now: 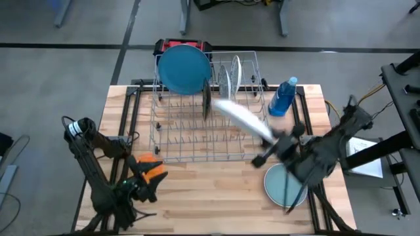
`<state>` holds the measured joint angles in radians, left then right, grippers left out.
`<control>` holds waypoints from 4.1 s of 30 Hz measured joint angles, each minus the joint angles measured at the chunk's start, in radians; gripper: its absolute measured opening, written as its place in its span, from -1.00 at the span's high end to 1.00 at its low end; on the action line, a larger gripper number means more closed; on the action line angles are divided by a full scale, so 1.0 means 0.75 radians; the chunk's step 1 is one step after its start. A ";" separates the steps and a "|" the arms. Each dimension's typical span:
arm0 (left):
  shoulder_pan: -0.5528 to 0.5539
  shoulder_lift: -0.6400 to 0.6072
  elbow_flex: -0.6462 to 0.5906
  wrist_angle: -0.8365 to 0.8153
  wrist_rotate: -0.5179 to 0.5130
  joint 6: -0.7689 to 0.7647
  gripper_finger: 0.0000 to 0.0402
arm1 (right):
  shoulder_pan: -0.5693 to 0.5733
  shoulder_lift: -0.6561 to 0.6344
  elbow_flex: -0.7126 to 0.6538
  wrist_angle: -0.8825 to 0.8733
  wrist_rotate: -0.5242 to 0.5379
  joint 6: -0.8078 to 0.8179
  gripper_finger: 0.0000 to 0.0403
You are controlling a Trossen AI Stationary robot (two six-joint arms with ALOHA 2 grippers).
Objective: Sort dishes
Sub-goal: Put the white plate in the dish rack
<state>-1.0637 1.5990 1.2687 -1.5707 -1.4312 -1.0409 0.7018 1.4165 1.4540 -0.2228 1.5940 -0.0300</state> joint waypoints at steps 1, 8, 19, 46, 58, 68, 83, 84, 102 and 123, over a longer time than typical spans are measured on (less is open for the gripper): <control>0.020 -0.017 -0.024 0.000 -0.002 0.017 -0.16 | -0.038 -0.042 0.000 -0.025 -0.027 0.058 0.75; 0.156 -0.181 -0.204 -0.001 -0.003 0.084 -0.16 | -0.342 -0.196 -0.002 -0.120 -0.172 0.203 0.75; 0.228 -0.518 -0.288 0.000 0.008 0.057 -0.16 | -0.990 -0.201 0.037 -0.101 -1.320 0.266 0.75; 0.224 -0.928 -0.288 0.072 0.365 0.189 -0.16 | -1.469 0.717 1.151 -0.476 -2.276 -0.271 0.75; 0.224 -0.956 -0.288 0.091 0.276 0.196 -0.16 | -1.448 0.951 1.151 -0.419 -2.383 -0.404 0.75; 0.224 -0.957 -0.288 0.090 0.316 0.195 -0.16 | -1.382 1.071 1.153 -0.397 -2.385 -0.706 0.75; 0.224 -0.962 -0.288 0.083 0.320 0.190 -0.16 | -1.342 1.100 1.116 -0.391 -2.371 -0.887 0.75; 0.224 -0.962 -0.288 0.083 0.320 0.190 -0.16 | -1.343 1.100 1.115 -0.389 -2.379 -0.922 0.75; 0.224 -0.961 -0.289 0.079 0.319 0.194 -0.16 | -1.345 1.100 1.095 -0.461 -2.716 -1.213 0.75; 0.224 -0.961 -0.291 0.074 0.322 0.190 -0.16 | -1.345 1.087 1.156 -0.507 -2.902 -1.283 0.75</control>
<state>-0.8959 0.8780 1.0508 -1.5154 -1.1897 -0.8982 -0.3070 2.2314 2.3210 -0.6028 -0.5826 -0.9921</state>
